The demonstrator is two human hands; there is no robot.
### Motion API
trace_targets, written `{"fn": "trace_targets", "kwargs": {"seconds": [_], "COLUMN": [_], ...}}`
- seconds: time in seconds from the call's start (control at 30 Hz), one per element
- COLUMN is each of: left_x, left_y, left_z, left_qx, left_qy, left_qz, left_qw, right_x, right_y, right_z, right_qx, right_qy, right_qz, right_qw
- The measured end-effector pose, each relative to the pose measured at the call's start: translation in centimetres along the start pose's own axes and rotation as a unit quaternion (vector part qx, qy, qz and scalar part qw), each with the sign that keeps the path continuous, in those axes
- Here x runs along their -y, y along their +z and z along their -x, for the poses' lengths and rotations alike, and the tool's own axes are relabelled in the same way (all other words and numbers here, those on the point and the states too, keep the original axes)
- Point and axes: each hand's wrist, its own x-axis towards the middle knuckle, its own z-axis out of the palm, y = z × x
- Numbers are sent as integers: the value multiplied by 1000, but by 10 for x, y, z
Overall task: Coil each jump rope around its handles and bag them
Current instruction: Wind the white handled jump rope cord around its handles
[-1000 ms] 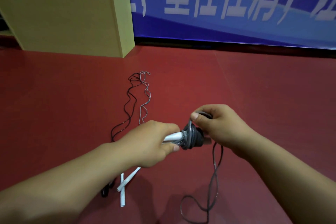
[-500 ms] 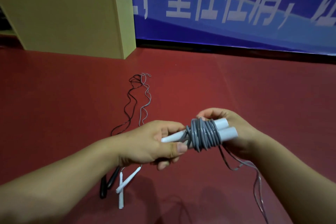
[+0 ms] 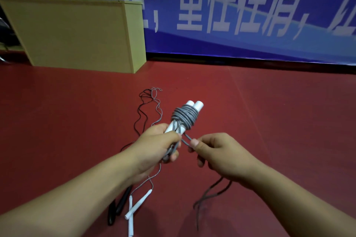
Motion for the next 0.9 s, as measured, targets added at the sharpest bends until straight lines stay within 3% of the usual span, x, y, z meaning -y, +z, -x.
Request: {"fn": "trace_targets", "kwargs": {"seconds": [0.13,0.3,0.47,0.7,0.9], "left_x": [11,19,25,29,29], "left_y": [-7,-10,-9,-18,-24], "left_z": [-5,-8,-11,-14,-15], "left_qx": [-42,-87,-117,-175,-189], "left_qy": [23,18,11,23,31], "left_qz": [-103,-148,-182,-223,-328], "left_qw": [994,985,976,959,925], "right_x": [-1,-3,3,10,14], "right_y": [0,-1,2,3,0], "right_z": [2,2,3,6,7], "right_qx": [26,28,31,1,-62], "right_qy": [-2,24,-5,-41,-51], "right_qz": [23,30,167,216,246], "right_qw": [999,999,985,975,966]}}
